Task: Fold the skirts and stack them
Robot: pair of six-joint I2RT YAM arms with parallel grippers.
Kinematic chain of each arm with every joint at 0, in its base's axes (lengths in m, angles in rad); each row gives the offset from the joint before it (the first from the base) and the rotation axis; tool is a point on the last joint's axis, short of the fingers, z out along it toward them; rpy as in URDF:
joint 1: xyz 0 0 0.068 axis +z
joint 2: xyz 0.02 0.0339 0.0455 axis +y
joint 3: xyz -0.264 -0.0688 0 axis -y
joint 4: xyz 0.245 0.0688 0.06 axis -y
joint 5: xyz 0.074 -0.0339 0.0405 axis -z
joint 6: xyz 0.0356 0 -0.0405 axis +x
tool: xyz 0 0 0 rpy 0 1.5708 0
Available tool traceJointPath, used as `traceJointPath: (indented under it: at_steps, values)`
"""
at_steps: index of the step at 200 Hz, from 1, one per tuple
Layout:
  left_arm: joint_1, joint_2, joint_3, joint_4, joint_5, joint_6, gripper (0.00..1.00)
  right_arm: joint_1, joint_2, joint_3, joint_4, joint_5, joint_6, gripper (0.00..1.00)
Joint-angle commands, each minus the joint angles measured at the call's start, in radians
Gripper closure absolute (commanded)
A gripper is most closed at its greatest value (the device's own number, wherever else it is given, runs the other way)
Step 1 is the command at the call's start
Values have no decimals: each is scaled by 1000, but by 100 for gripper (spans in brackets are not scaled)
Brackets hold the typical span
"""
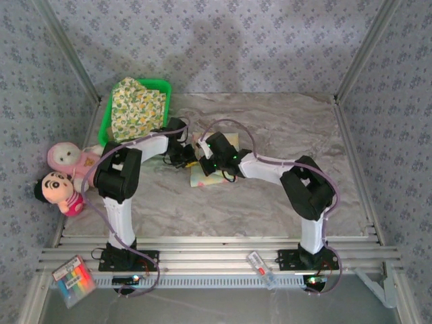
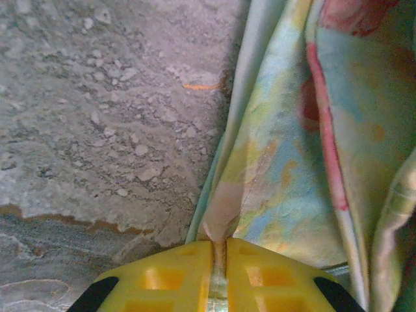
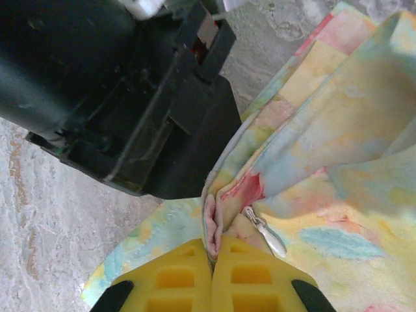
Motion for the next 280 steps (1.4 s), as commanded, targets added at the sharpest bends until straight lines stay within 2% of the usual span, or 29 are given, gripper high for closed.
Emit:
traceJointPath:
  at_steps: [1,18,36,64,97,113,128,136,151,173,193,225,244,265,280]
  values:
    - [10,28,-48,-74,-42,-9,84,9,21,42,4,-11,26,100]
    - [11,28,-42,-78,-38,-6,84,10,27,44,-2,-41,6,100]
    - [19,21,-30,-85,-38,4,83,10,45,66,-55,-163,-49,100]
    - [44,-25,-20,-101,-64,27,81,-1,49,103,-200,-309,-113,88]
    - [50,-78,26,-171,-112,66,77,-63,-13,129,-329,-401,-150,71]
    - [51,-112,36,-188,-142,68,75,-104,-51,139,-366,-429,-163,61]
    - [45,-143,47,-231,-171,68,74,-159,-82,114,-327,-430,-146,59]
    - [38,-155,55,-239,-179,66,74,-192,-92,95,-287,-387,-121,59]
    - [15,-167,74,-246,-170,62,74,-240,-82,87,-249,-261,-69,61]
    - [-42,-153,119,-244,-131,49,73,-296,11,170,-302,-185,-66,82]
    - [-103,-116,160,-221,-66,24,73,-299,110,273,-374,-140,-72,91]
    - [-185,-39,195,-142,51,-28,73,-294,276,451,-459,-184,-92,98]
    - [-210,1,196,-135,73,-38,74,-280,352,527,-510,-191,-53,98]
    - [-202,23,162,-151,43,-29,76,-288,394,560,-586,-71,56,100]
    - [-182,21,121,-159,20,-16,77,-312,379,513,-635,-8,165,100]
